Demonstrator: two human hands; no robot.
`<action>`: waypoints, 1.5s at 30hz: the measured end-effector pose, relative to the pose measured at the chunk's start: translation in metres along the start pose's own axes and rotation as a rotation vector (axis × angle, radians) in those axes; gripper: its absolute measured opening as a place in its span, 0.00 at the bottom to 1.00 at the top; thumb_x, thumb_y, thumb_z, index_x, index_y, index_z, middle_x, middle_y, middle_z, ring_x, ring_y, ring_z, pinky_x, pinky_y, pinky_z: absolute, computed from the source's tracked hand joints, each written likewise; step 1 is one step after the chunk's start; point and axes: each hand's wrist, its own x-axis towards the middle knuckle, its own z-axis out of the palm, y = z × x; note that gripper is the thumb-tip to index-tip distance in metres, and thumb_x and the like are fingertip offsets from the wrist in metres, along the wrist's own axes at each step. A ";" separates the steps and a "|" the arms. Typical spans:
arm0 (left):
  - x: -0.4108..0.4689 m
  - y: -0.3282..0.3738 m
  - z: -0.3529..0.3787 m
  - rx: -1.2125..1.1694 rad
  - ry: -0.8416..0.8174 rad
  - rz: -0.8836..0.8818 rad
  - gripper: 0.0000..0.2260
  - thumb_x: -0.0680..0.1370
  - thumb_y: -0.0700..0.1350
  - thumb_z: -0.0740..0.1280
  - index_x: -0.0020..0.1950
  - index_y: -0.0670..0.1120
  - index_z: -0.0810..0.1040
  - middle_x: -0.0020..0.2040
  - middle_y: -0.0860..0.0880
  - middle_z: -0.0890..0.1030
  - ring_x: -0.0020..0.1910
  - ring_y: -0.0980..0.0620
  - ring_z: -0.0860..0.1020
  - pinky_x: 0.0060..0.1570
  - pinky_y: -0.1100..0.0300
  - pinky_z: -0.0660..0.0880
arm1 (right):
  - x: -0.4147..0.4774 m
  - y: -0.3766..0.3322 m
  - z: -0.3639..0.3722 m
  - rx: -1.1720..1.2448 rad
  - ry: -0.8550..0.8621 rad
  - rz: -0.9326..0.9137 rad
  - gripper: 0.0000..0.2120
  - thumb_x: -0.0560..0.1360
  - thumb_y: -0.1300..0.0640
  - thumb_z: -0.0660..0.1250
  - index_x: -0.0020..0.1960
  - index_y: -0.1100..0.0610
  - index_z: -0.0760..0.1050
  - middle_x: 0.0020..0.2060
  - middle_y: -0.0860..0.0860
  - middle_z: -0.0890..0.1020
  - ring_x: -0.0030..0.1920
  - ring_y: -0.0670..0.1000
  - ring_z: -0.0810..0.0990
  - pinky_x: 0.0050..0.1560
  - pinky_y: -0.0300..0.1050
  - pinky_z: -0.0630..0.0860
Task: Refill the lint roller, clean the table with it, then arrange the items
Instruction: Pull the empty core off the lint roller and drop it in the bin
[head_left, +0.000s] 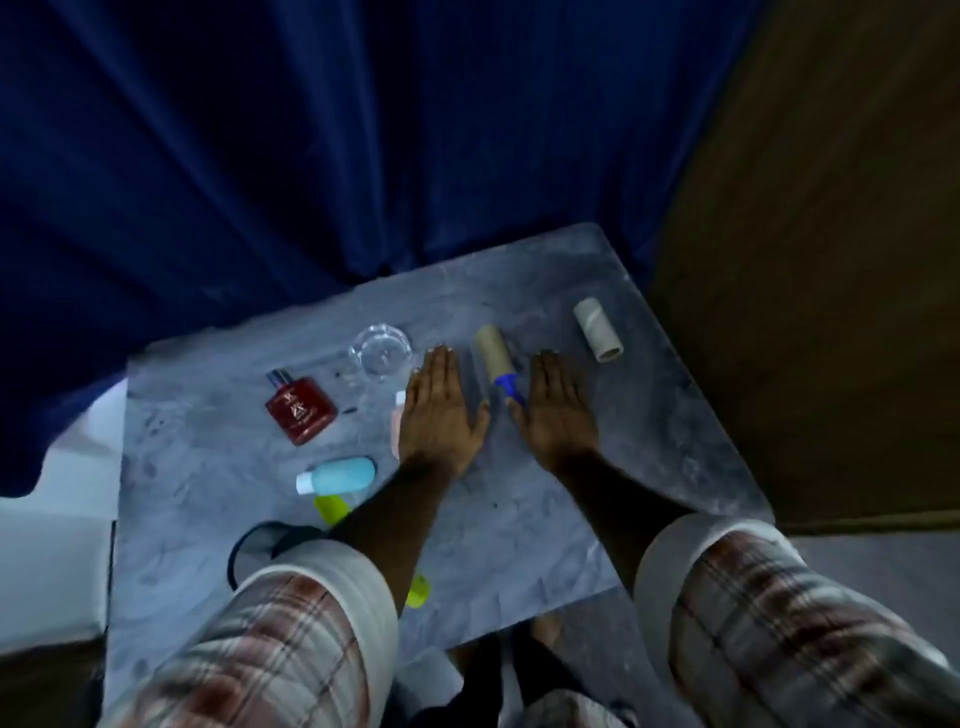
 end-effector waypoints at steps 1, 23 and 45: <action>0.000 0.001 0.008 -0.007 -0.028 0.001 0.36 0.81 0.59 0.55 0.80 0.34 0.66 0.79 0.32 0.69 0.78 0.35 0.71 0.78 0.40 0.68 | -0.003 0.000 0.007 0.036 -0.041 0.022 0.33 0.80 0.41 0.56 0.73 0.66 0.68 0.70 0.64 0.74 0.69 0.63 0.75 0.69 0.54 0.73; 0.003 0.006 0.022 -0.756 0.025 -0.450 0.37 0.75 0.57 0.65 0.79 0.38 0.68 0.75 0.39 0.75 0.73 0.42 0.75 0.78 0.55 0.65 | 0.022 0.000 0.000 0.158 -0.199 0.067 0.14 0.76 0.48 0.61 0.57 0.54 0.77 0.54 0.55 0.80 0.56 0.61 0.77 0.56 0.55 0.73; -0.156 -0.062 -0.135 -1.621 0.780 -1.002 0.23 0.75 0.51 0.80 0.59 0.37 0.80 0.46 0.39 0.79 0.42 0.49 0.84 0.42 0.55 0.83 | 0.006 -0.167 -0.122 0.418 -0.175 -0.910 0.12 0.83 0.55 0.59 0.61 0.54 0.78 0.53 0.50 0.79 0.52 0.56 0.76 0.58 0.53 0.70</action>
